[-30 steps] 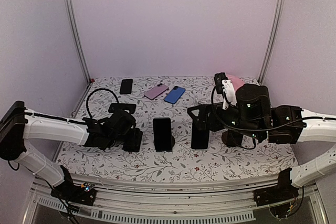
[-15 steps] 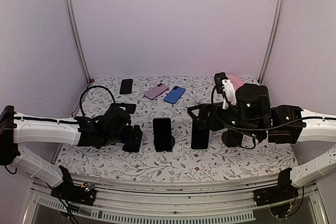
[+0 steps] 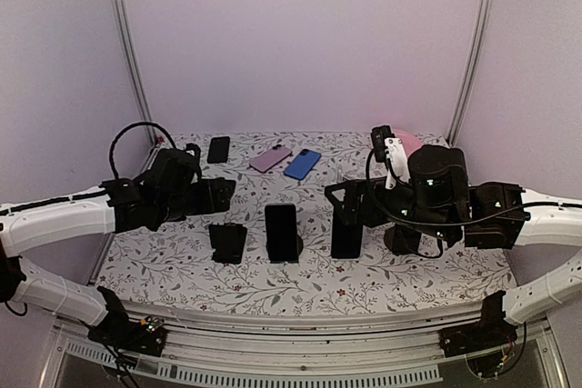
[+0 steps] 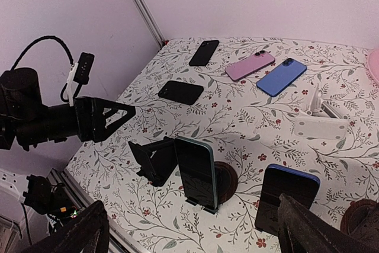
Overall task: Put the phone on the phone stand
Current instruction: Move the phone to the center of the board.
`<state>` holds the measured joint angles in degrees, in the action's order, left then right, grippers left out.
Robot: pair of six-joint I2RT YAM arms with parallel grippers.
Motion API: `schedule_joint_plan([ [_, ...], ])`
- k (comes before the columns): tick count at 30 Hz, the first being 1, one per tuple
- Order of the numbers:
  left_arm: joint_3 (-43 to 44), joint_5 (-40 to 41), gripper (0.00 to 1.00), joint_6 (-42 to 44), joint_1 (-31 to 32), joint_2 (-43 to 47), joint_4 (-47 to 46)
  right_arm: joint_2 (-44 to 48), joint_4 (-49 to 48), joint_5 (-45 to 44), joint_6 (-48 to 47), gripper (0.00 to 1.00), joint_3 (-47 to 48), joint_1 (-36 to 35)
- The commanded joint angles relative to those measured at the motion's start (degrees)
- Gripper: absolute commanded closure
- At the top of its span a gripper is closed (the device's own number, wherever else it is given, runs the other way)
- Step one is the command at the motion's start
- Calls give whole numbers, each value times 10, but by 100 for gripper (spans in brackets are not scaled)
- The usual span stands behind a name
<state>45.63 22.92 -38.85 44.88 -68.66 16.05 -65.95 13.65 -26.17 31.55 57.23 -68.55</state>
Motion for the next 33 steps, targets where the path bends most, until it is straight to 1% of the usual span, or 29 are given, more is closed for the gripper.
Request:
schedule_joint_plan([
  [1, 27, -30, 3, 21, -51, -28, 6, 5, -9, 5, 6, 1, -11, 4],
  [4, 45, -50, 3, 28, -84, -57, -10, 4, -10, 4, 6, 1, -12, 4],
  [8, 85, -96, 3, 32, -142, -129, -28, 1, -11, 8, 6, 1, -11, 4],
  [14, 194, -159, 3, 53, -199, -265, -38, 4, -9, 10, 6, 1, -13, 4],
  [18, 276, -182, 3, 66, -215, -350, -31, 9, -5, 12, 7, 1, -15, 4],
  [22, 339, -220, 3, 62, -230, -426, -27, 12, 1, 12, 9, 1, -15, 4],
  [24, 372, -226, 3, 62, -235, -469, -23, 13, 5, 13, 11, 1, -16, 4],
  [33, 548, -246, 3, 61, -239, -627, 48, 28, 21, 15, 24, 1, -25, 4],
])
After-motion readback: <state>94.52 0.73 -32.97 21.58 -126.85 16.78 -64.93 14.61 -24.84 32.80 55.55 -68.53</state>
